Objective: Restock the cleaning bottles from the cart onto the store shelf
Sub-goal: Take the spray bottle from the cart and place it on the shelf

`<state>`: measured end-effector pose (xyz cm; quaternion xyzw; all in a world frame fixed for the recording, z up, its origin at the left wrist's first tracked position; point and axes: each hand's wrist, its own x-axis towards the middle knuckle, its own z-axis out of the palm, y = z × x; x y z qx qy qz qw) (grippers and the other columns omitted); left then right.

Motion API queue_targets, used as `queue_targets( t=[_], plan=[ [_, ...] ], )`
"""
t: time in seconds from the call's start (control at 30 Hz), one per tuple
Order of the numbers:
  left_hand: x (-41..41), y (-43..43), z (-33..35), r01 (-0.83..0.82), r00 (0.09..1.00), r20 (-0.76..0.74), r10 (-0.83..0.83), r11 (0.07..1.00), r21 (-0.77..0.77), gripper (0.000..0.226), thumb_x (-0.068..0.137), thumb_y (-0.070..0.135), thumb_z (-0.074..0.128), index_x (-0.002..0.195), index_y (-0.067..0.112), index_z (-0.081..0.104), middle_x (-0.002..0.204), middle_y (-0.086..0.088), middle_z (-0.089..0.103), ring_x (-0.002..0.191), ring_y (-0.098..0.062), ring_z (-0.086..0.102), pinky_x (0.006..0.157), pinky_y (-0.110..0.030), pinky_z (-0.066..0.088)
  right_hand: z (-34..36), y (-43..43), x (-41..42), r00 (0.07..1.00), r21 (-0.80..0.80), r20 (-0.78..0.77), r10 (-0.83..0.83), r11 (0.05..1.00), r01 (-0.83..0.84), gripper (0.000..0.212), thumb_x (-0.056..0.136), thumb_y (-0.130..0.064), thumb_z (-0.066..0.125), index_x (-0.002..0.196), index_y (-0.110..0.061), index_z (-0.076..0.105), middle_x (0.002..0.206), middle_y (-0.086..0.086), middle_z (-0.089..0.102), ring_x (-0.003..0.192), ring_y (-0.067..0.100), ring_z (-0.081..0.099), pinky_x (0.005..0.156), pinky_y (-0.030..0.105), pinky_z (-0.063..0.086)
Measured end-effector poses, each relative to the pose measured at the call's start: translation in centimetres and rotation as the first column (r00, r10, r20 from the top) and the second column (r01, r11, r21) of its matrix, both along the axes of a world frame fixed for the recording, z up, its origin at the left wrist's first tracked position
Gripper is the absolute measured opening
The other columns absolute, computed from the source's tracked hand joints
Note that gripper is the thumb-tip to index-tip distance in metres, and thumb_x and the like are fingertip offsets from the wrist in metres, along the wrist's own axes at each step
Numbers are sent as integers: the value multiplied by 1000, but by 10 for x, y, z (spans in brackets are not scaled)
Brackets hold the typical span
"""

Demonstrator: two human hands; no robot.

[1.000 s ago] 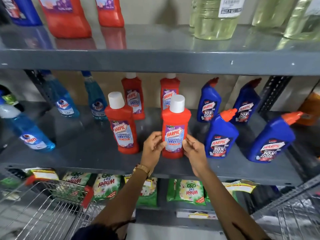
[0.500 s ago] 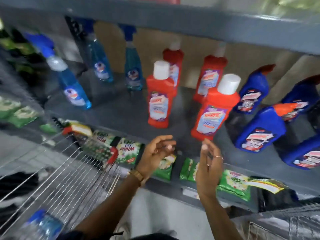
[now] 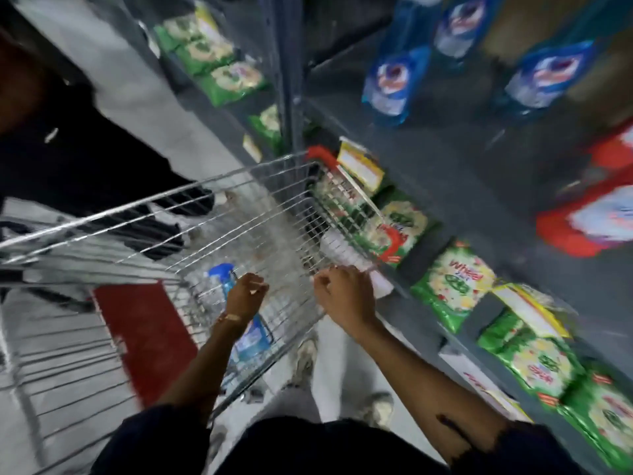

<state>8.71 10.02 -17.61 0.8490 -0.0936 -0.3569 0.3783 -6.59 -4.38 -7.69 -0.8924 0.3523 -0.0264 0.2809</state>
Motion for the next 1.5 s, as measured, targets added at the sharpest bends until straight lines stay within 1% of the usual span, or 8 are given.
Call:
queue_targets(
  t=[0.17,0.47,0.63,0.83,1.0,1.1,1.23,1.5],
  plan=[
    [16,70,-72,158,987,-104,-124,877,454,43,91,19,56,119,-13,49,125,-35,54,115,-44,53,92,-42,41,-35,15,35,930,-53,-367,18,998,-40,28,81,-32,50,85,-15,71,85,12,73,88,31,65,92,38,33],
    [17,76,-152,-147,962,-148,229,894,424,47,87,28,58,118,-7,49,114,-35,58,106,-47,57,84,-46,46,-49,10,47,928,-160,-368,59,979,-126,15,82,-32,61,87,-27,74,79,9,75,77,33,67,69,34,44],
    [29,64,-141,-189,884,-340,321,910,368,41,71,23,79,99,0,59,98,-15,62,85,-24,58,45,-21,48,-53,9,47,936,-172,-348,59,977,-126,14,82,-31,62,91,-30,72,83,7,76,79,32,66,69,34,40],
    [23,45,-109,-172,925,-265,273,921,349,63,49,37,84,93,11,49,98,-13,61,86,-27,61,76,-42,53,-56,11,46,946,-169,-322,40,981,-99,14,85,-31,59,93,-27,70,87,6,75,80,29,65,70,32,35],
    [19,24,-28,-85,988,-124,97,991,100,58,57,36,84,101,12,55,100,-8,64,87,-32,66,77,-47,58,-60,-4,40,964,-115,-265,28,992,-60,21,92,-29,51,107,-29,66,99,6,73,90,29,65,70,32,44],
    [14,13,44,-23,996,-87,13,993,-113,51,67,21,83,108,9,57,105,-3,64,82,-19,70,70,-39,60,-44,-25,35,997,251,-77,9,968,10,25,95,-24,50,117,-21,61,113,7,69,101,25,63,77,28,48],
    [-1,-9,130,14,987,-140,-72,925,-380,43,64,5,83,101,6,62,106,-12,71,80,-23,72,68,-39,60,15,-36,18,957,803,204,-204,594,-44,28,93,-12,54,119,-3,58,111,8,62,95,14,58,83,17,47],
    [-71,-70,200,208,921,-132,-366,751,-627,37,66,2,75,101,12,69,95,3,77,82,-12,71,69,-24,59,98,-45,-89,776,842,400,-488,529,-101,25,82,-8,61,106,-10,64,89,-4,76,83,10,70,66,22,56]
  ],
)
